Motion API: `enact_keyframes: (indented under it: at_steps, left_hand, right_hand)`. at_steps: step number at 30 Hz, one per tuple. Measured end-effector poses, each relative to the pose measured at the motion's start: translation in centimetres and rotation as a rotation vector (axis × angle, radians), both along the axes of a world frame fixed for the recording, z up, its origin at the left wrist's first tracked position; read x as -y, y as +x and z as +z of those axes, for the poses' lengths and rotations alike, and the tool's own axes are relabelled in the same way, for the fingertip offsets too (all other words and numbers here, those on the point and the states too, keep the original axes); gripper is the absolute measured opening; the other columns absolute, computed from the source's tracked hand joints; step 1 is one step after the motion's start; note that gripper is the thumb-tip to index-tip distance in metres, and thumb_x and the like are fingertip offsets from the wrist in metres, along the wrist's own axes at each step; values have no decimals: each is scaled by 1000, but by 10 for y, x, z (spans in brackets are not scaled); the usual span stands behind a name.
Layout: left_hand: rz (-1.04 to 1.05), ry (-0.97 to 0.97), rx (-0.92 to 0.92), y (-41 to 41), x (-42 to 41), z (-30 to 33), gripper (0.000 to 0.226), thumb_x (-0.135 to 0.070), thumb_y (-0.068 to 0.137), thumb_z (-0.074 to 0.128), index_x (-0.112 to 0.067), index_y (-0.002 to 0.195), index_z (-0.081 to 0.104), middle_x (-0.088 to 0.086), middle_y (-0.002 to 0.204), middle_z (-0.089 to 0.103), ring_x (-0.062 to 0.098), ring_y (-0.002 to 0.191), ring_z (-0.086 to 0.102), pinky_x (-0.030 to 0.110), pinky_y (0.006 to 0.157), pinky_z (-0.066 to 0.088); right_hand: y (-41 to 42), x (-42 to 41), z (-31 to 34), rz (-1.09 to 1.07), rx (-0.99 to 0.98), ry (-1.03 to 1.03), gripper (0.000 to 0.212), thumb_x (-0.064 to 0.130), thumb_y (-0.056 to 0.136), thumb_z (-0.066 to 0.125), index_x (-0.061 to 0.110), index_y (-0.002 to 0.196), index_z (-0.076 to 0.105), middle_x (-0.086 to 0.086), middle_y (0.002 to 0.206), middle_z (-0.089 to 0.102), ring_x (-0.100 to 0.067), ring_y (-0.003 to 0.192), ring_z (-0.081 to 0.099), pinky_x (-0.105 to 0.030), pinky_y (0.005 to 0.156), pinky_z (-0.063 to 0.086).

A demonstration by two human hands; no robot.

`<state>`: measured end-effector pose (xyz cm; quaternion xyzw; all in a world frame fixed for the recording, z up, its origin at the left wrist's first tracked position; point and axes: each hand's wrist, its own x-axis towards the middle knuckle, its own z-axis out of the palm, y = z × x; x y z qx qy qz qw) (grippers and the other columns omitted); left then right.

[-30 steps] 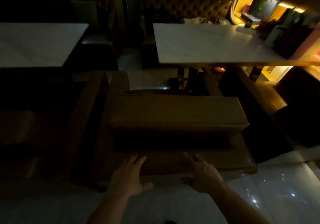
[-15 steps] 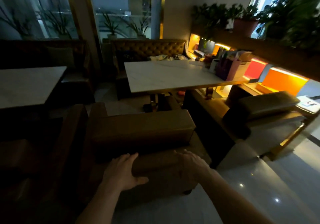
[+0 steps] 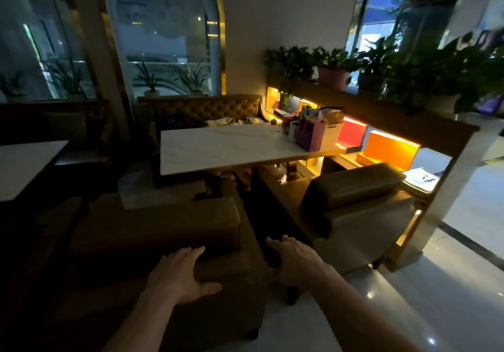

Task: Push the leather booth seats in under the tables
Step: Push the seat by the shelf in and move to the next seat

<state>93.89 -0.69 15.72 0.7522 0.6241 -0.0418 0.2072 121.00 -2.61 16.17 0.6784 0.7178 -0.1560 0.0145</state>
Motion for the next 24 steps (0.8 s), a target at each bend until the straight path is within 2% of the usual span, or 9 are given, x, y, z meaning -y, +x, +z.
enact_keyframes:
  at_steps: [2, 6, 10, 14, 16, 18, 21, 24]
  left_hand:
    - [-18, 32, 13, 41, 2, 2, 109, -83, 65, 60, -40, 152, 12, -6, 161, 14, 20, 146, 19, 45, 117, 20]
    - [-75, 42, 27, 115, 2, 2, 111, -85, 63, 59, -39, 152, 12, -5, 162, 14, 21, 145, 19, 47, 118, 20]
    - [-128, 33, 26, 185, -14, 4, 113, -84, 63, 61, -38, 153, 9, -3, 163, 10, 22, 147, 15, 49, 119, 17]
    - [-195, 61, 7, 254, -50, -5, 115, -87, 61, 57, -39, 153, 8, -4, 163, 3, 21, 149, 4, 54, 120, 5]
    - [-232, 83, -6, 290, -73, -14, 116, -90, 59, 55, -41, 152, 6, -5, 164, -2, 21, 149, -4, 58, 118, 0]
    - [-273, 112, -7, 329, -101, -24, 124, -96, 51, 49, -42, 152, 1, -5, 163, -9, 23, 149, -11, 60, 117, -3]
    - [-326, 163, -4, 389, -144, -38, 134, -101, 37, 30, -43, 151, -7, -2, 162, -17, 26, 147, -18, 62, 116, -5]
    - [-323, 205, 29, 446, -189, -50, 129, -99, 48, 42, -42, 151, -13, 1, 161, -22, 28, 146, -22, 58, 117, -7]
  right_hand:
    - [42, 3, 5, -32, 19, 9, 91, 70, 81, 60, 36, 154, 19, -6, 144, 39, -28, 131, 40, -54, 107, 37]
    - [114, 16, 4, -72, 67, -10, 98, 77, 77, 57, 37, 155, 14, -7, 159, 24, -31, 146, 20, -61, 115, 19]
    - [174, 17, 9, -103, 114, -12, 101, 82, 75, 52, 39, 156, 10, -8, 164, 11, -33, 151, -1, -72, 112, 1]
    - [230, 2, 11, -144, 123, -22, 98, 80, 79, 49, 39, 156, 5, -9, 166, -4, -35, 150, -13, -76, 111, -4]
    - [261, -15, 2, -175, 123, -31, 111, 97, 63, 33, 44, 155, 0, -8, 166, -12, -35, 149, -19, -78, 108, -7]
    - [299, -39, -13, -208, 136, -9, 119, 104, 50, 22, 48, 152, -6, -8, 165, -17, -34, 147, -25, -79, 106, -10]
    - [356, -75, -27, -257, 174, 10, 116, 102, 55, 27, 49, 151, -11, -7, 163, -23, -31, 144, -31, -78, 106, -14]
    - [408, -116, -29, -308, 173, 36, 119, 102, 53, 29, 48, 151, -15, -5, 160, -28, -29, 139, -37, -74, 111, -4]
